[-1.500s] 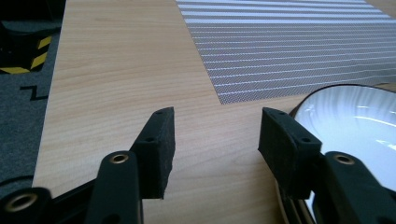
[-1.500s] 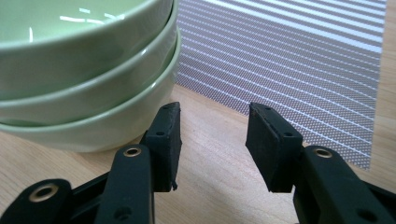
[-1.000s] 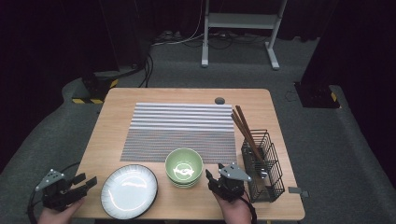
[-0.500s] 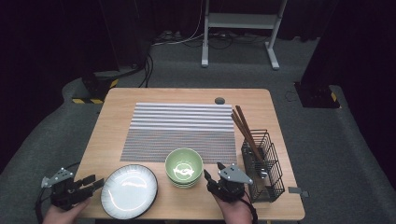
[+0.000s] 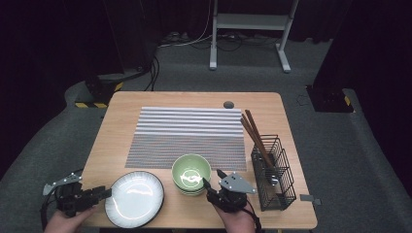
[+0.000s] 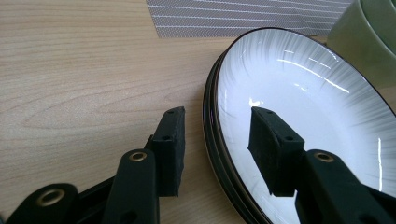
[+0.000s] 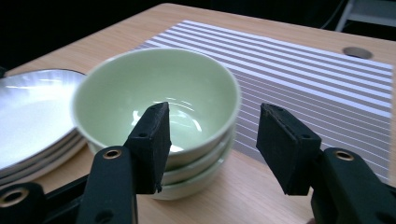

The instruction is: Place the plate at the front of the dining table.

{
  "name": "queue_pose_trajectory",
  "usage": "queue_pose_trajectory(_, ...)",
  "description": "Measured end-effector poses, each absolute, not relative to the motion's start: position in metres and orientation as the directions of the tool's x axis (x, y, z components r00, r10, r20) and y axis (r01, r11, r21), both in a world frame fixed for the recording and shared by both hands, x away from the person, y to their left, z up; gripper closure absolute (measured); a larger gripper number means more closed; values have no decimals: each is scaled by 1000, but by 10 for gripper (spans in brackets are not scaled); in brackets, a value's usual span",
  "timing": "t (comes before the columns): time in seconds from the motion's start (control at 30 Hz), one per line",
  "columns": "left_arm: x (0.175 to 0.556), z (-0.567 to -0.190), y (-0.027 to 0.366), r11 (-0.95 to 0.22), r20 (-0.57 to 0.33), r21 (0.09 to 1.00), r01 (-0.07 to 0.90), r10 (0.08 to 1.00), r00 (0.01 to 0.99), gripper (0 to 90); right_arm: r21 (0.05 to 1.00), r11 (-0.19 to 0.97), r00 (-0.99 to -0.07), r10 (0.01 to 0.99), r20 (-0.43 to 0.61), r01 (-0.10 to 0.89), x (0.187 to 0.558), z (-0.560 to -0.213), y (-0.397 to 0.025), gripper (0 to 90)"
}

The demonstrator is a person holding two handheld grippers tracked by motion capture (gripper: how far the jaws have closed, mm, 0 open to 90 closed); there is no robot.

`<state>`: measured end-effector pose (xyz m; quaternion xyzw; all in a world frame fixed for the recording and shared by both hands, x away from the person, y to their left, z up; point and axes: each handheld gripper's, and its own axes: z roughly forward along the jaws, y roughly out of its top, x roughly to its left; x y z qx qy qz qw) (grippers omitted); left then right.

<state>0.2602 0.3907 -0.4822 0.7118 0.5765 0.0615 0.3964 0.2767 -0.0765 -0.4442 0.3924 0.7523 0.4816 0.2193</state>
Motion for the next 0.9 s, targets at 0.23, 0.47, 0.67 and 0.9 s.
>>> queue_pose_trajectory(0.23,262,-483,390,-24,-366,632,774,872,326,597,901,223,-637,767,74,372,271,-439,-59,449)
queue_pose_trajectory(0.47,262,-484,390,-30,-364,624,781,873,325,644,901,243,-696,713,85,359,263,-438,-37,498)
queue_pose_trajectory(0.67,263,-485,387,-49,-360,612,790,872,333,674,904,251,-726,682,88,346,256,-436,-22,525)
queue_pose_trajectory(0.9,262,-485,386,-59,-353,615,786,871,341,674,904,267,-761,642,91,334,250,-438,-7,578)
